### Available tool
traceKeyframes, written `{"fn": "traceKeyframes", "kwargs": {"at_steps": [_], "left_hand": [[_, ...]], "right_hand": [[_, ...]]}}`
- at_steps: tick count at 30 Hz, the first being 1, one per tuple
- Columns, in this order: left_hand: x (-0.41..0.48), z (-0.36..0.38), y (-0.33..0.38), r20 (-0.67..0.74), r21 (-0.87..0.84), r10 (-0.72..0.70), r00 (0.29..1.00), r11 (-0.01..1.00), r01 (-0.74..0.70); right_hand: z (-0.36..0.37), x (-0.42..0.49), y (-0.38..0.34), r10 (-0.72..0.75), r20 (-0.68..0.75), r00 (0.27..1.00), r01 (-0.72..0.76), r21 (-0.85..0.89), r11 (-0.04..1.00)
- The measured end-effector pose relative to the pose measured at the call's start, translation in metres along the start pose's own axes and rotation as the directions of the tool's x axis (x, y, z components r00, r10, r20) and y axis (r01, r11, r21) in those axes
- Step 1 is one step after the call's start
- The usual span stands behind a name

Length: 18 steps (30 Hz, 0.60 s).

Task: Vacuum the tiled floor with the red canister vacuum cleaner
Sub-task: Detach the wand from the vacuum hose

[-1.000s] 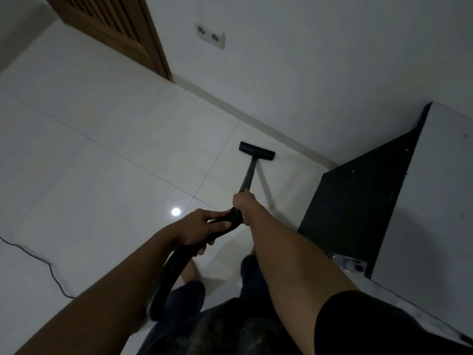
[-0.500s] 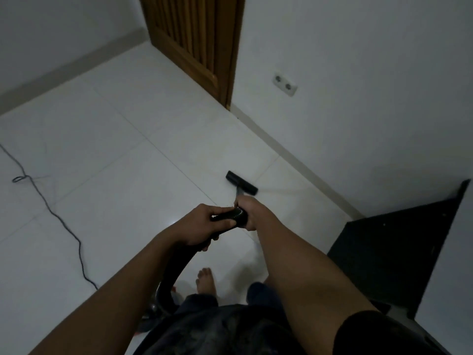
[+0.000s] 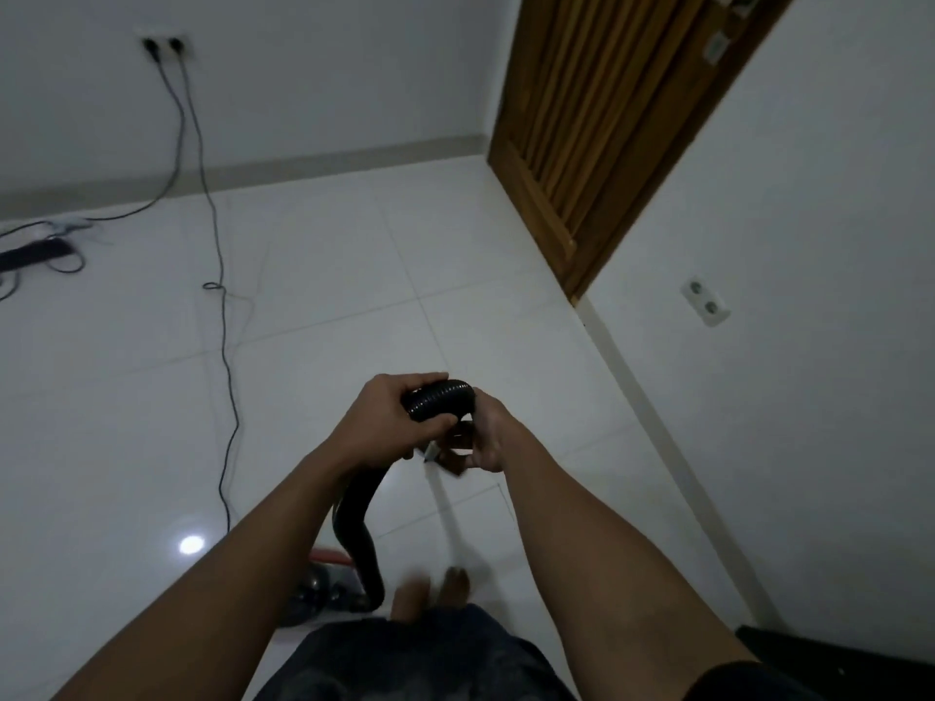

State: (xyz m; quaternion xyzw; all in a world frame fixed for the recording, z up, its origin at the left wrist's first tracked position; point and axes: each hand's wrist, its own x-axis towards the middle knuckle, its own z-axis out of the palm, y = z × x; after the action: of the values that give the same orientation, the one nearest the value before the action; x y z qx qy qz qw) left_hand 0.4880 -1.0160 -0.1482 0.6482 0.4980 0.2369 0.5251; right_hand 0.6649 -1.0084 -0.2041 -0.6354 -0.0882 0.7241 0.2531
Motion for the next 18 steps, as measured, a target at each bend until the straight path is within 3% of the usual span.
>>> {"fn": "traceKeyframes", "kwargs": {"at_steps": [11,18], "left_hand": [[0.012,-0.05,0.004,-0.345,0.193,0.068,0.936,0.981,0.0],[0.002,-0.06,-0.002,-0.49,0.243,0.101,0.866,0.97,0.025]], "right_hand": [[0.058,0.029,-0.016,-0.124,0.223,0.967,0.188,-0.297,0.936],[0.087,0.032,-0.022,-0.184,0.224,0.957,0.271,-0.459,0.846]]}}
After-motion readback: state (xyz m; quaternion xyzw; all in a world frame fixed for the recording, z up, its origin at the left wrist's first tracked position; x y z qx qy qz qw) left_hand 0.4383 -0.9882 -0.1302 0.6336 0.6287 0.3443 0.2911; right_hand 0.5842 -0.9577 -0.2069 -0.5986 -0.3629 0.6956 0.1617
